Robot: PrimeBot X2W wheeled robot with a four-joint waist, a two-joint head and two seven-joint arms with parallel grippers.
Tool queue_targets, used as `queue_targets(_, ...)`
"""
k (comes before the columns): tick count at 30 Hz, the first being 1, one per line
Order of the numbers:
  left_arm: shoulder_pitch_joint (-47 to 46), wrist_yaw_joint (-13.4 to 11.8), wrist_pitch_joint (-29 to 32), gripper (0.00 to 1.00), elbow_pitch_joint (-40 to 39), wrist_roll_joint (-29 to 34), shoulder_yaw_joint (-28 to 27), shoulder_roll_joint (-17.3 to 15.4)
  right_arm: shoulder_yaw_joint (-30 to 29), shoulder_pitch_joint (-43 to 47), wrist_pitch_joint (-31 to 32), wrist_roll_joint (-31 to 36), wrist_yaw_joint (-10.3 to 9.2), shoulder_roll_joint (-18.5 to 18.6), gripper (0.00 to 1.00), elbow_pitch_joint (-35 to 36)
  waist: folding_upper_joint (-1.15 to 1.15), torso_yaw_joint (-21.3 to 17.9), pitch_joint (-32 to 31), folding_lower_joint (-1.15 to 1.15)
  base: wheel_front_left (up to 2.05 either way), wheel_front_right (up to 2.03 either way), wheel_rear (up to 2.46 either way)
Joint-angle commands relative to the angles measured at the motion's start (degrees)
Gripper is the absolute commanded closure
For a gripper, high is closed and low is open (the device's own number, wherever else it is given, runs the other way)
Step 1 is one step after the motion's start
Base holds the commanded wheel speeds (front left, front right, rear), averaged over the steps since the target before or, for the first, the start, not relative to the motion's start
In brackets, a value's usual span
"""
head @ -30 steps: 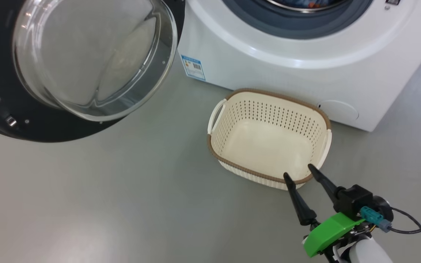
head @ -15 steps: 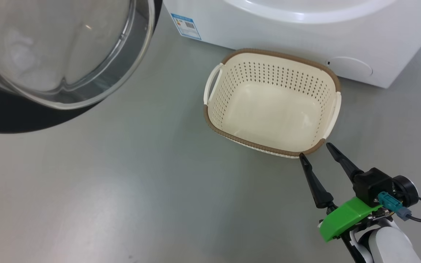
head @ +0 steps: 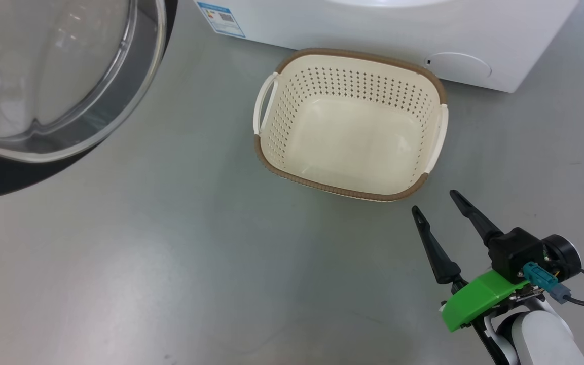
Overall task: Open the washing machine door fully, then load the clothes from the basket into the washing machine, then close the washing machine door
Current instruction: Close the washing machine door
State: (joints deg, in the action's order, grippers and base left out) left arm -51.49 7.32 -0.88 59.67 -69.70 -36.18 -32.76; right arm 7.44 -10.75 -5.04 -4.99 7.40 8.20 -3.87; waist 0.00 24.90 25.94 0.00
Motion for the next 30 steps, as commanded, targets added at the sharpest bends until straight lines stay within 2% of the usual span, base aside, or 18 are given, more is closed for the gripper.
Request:
queue_targets(1, -0.7, 0.2, 2.3, 1.0, 0.0, -1.2, -0.8, -5.3, 2.1, -0.5, 0.3, 0.7, 0.09, -0.5, 0.0, 1.9, 0.0, -0.6, 0.3, 0.0, 0.0, 0.0, 0.0)
queue_targets(10, -3.1, 0.2, 8.0, 1.0, 3.1, -4.8, -0.2, -4.7, 2.3, -1.0, 0.8, 1.1, 0.09, -0.2, 0.0, 3.0, 0.0, -1.2, 1.5, 0.0, 0.0, 0.0, 0.0)
queue_targets(21, -2.6, 0.2, 14.2, 1.0, 2.2, -8.2, 0.9, -3.3, 1.5, -0.8, 1.2, 1.5, 0.09, -0.2, 0.0, 3.8, 0.0, -1.4, 2.0, 0.0, 0.0, 0.0, 0.0)
queue_targets(30, -0.8, 0.2, 24.1, 1.0, -1.6, -12.6, 1.5, -1.4, 1.6, -0.7, 1.3, 1.5, 0.09, -0.1, 0.0, 3.6, 0.0, -1.0, 1.9, 0.0, 0.0, 0.0, 0.0)
